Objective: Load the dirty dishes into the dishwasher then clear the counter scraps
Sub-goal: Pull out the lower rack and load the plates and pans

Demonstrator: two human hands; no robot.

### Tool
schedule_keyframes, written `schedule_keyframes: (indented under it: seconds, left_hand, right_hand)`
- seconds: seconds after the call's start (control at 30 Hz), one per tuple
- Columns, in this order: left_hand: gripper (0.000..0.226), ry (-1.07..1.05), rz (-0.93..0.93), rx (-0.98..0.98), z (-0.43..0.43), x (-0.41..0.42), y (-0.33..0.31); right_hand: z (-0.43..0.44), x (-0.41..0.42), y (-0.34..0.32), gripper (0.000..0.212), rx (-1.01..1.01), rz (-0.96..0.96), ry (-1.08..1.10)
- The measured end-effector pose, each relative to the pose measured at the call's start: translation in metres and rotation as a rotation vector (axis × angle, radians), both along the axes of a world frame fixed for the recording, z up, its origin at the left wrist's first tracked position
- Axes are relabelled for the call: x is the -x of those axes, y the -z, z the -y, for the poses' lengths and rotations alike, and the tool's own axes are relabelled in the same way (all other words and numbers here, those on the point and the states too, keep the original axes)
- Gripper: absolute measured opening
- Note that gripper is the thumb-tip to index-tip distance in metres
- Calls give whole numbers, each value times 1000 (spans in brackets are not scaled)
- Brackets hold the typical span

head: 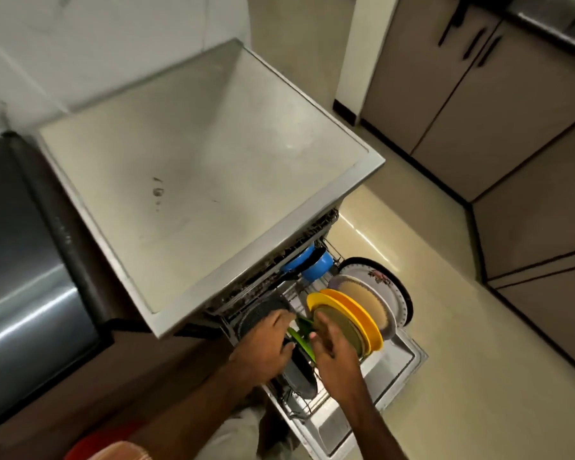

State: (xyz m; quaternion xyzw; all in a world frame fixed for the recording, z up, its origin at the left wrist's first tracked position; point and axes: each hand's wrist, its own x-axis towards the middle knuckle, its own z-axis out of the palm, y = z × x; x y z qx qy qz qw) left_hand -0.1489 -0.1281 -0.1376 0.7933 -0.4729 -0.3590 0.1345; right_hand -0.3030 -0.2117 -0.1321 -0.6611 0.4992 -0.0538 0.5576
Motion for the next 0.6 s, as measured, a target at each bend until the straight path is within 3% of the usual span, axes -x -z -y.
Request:
schedule_keyframes:
  seconds: [0.27, 0.6]
  left_hand:
    - [62, -192, 111, 219, -79, -16, -107]
    - [58, -709, 179, 266, -247, -60, -164]
  right_hand:
    - [-28, -32, -99, 47, 20, 218, -175]
    - [-120, -129, -140, 41, -54, 309, -545]
